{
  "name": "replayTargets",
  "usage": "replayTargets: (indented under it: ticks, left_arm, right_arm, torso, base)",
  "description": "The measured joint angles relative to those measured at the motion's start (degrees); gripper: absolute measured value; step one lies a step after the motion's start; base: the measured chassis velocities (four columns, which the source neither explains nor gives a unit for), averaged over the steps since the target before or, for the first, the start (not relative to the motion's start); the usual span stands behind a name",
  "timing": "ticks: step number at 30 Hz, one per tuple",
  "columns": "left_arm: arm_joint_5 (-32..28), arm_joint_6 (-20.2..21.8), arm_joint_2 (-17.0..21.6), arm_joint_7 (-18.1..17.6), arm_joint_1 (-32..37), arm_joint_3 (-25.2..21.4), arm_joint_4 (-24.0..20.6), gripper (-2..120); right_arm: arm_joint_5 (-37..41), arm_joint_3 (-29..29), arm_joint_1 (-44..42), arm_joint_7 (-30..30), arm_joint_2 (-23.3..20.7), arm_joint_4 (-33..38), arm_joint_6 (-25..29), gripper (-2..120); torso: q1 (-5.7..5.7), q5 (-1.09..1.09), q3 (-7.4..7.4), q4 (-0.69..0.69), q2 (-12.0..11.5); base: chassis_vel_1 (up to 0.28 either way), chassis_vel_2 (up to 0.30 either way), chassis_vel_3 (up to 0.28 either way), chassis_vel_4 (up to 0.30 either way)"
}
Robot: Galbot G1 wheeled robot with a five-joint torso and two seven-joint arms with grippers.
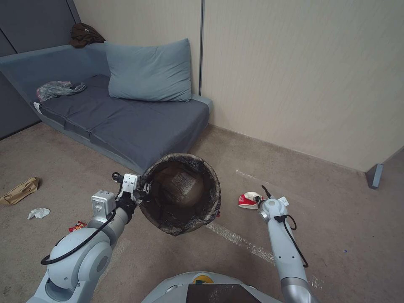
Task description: Pick up the trash bin, then pick up the garbage from the floor and place it into the trash bin.
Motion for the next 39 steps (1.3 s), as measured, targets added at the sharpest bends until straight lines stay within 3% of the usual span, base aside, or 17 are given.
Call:
replayTargets:
  ticks: [2,6,24,28,31,33,35,36,39]
  left_arm:
    - [0.00,0.00,0.00,0.01,0.00,-0.02,0.00,0]
    - [0.02,-0.02,-0.05,0.02,0.01,-0.05,0.10,0]
    - [0.18,-0.15,-0.12,0.15,-0.15,0.18,0.52,0]
    - [-0.14,-0.09,0.08,0.04,-0.23,0.06,0.51,0]
    - [-1.05,-0.04,0.33,-0.34,-0.41,0.03,0.48,0]
    - [-1.18,-0.04,0.35,-0.39,-0.43,0.03,0.48,0]
    - [-2.47,-0.01,0.67,-0.94,-0.70,0.06,0.44,0]
    - [-2.47,-0.01,0.67,-0.94,-0.70,0.06,0.44,0]
    - [-3.04,0.01,0.98,-0.94,-0.99,0.37,0.90,0]
  right_arm:
    - [-0.01,0.00,0.06,0.00,-0.01,-0.07,0.01,18]
    - [-0.23,0.00,0.17,0.00,-0.06,-0.28,0.05,0]
    - [-1.23,-0.12,-0.74,-0.34,-0.28,1.67,0.03,0]
    - [-1.05,-0.63,-2.55,0.59,-0.97,7.24,-0.59,0]
    - [1.38,-1.32,-4.97,2.62,-2.48,15.87,-2.51,0]
    - [1.57,-1.35,-5.12,2.77,-2.59,16.51,-2.68,0]
    - [5.94,-1.80,-7.27,5.85,-4.56,27.54,-5.30,0]
    - [5.94,-1.80,-7.27,5.85,-4.56,27.54,-5.30,0]
    - [11.77,-2.30,-8.76,9.99,-7.63,39.66,-7.33,0]
  torso:
    - [0.00,0.00,0.00,0.00,0.00]
    - [0.00,0.00,0.00,0.00,0.00]
    - [0.00,0.01,0.00,0.01,0.00]
    - [0.00,0.01,0.00,0.01,0.00]
    - [0.00,0.01,0.00,0.00,0.00]
    - [0.00,0.01,0.00,0.00,0.00]
    - [0.00,0.00,0.00,0.00,0.00]
    - [0.00,0.00,0.00,0.00,0.00]
    - [0.00,-0.03,0.00,0.00,0.00]
  base:
    - [0.000,0.000,0.000,0.000]
    - [0.000,0.000,0.000,0.000]
    - [0.000,0.000,0.000,0.000]
    - [0.000,0.000,0.000,0.000]
    - [0.000,0.000,0.000,0.000]
    - [0.000,0.000,0.000,0.000]
    - [0.000,0.000,0.000,0.000]
    - [0.000,0.000,0.000,0.000]
    - [0.000,0.000,0.000,0.000]
